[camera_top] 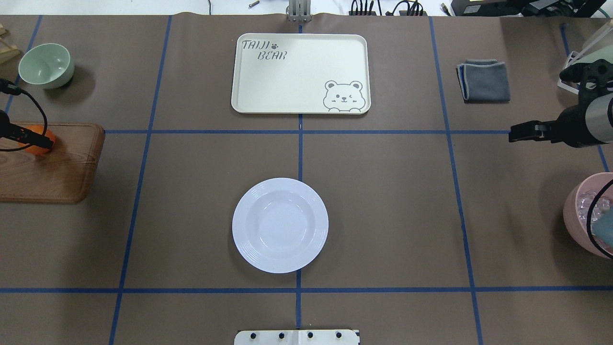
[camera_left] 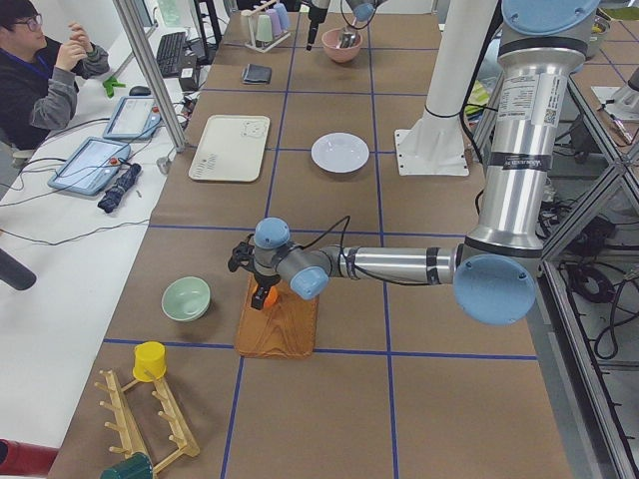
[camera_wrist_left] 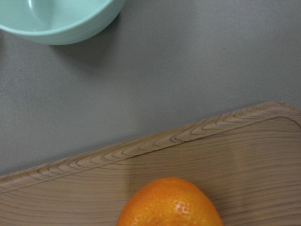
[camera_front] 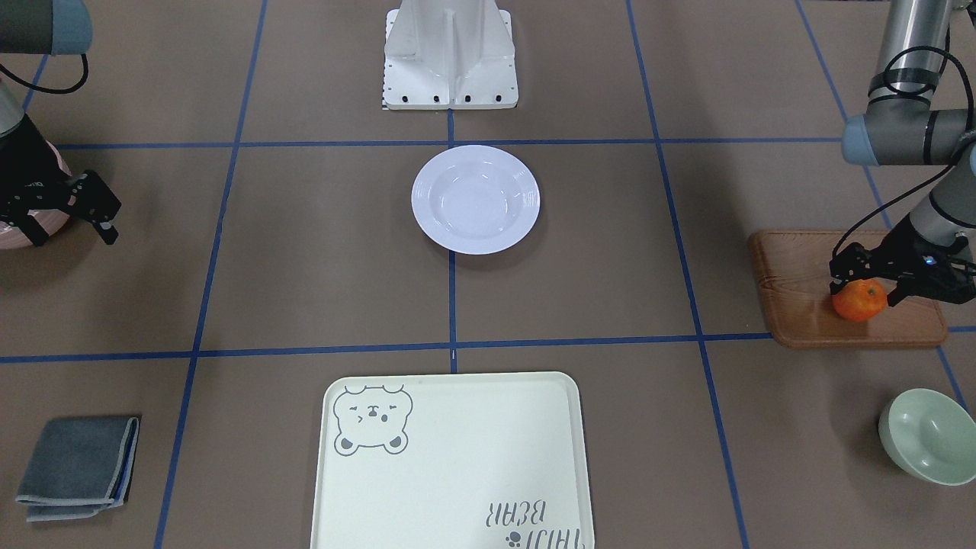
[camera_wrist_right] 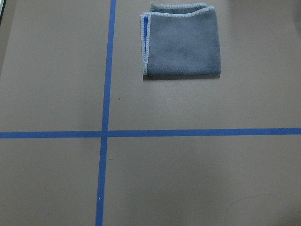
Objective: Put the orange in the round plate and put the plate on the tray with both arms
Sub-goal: 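Reach the left gripper to the orange on the wooden tray and grasp it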
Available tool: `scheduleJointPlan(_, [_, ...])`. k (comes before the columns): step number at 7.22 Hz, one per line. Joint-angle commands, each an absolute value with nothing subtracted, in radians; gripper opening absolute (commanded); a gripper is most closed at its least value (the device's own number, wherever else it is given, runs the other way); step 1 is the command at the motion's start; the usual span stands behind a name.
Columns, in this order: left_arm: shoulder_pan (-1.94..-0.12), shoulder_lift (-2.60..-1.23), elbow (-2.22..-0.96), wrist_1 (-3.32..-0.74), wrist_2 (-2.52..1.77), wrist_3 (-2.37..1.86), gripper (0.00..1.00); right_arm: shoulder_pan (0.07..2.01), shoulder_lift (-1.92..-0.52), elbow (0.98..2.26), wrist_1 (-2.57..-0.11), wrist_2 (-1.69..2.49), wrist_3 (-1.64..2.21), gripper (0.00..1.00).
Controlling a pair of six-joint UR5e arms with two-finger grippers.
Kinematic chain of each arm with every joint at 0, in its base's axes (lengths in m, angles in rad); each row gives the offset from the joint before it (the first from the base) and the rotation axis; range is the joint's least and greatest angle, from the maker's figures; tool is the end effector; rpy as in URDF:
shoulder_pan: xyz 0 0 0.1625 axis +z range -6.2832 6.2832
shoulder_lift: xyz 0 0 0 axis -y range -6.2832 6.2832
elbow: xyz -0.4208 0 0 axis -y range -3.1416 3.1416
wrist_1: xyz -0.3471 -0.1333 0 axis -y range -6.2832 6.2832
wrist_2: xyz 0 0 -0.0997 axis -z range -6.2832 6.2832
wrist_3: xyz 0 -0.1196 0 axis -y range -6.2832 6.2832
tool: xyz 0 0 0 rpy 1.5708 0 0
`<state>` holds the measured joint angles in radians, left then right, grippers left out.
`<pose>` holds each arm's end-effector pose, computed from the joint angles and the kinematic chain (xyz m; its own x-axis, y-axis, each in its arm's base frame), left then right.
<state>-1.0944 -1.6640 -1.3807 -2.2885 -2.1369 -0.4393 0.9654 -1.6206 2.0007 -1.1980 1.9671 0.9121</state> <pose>0.1790 -0.4978 0.6392 0.7080 0.2938 -0.6422 -0.0795 0.9367 0.3409 -0.1842 -0.4193 0.4663 0.7007 0.0203 0.7131 -0.2269 0.9540 0.1958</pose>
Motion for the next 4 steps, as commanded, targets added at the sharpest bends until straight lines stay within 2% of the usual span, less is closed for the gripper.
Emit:
scheduleJointPlan(1, [-1.092,-1.663,-1.387,-2.290,-2.138,-0.439,0.21,0.965,-1.620,1.999,-1.197,1.967,0.911,1.00])
scheduleJointPlan(2, [-1.094,-1.664,-1.402,-2.290,-2.151,-0.437,0.06,0.965,-1.621,1.999,-1.197,1.967,0.913,1.00])
scheduleJointPlan(3, [-1.095,-1.663,-1.445,-2.275,-2.173,-0.436,0.00,0.966,-1.621,2.000,-1.195,1.968,0.913,1.00])
scheduleJointPlan(4, [-1.145,-1.672,-1.471,-2.263,-2.233,-0.437,0.00,0.966,-1.617,2.003,-1.192,1.974,0.911,1.00])
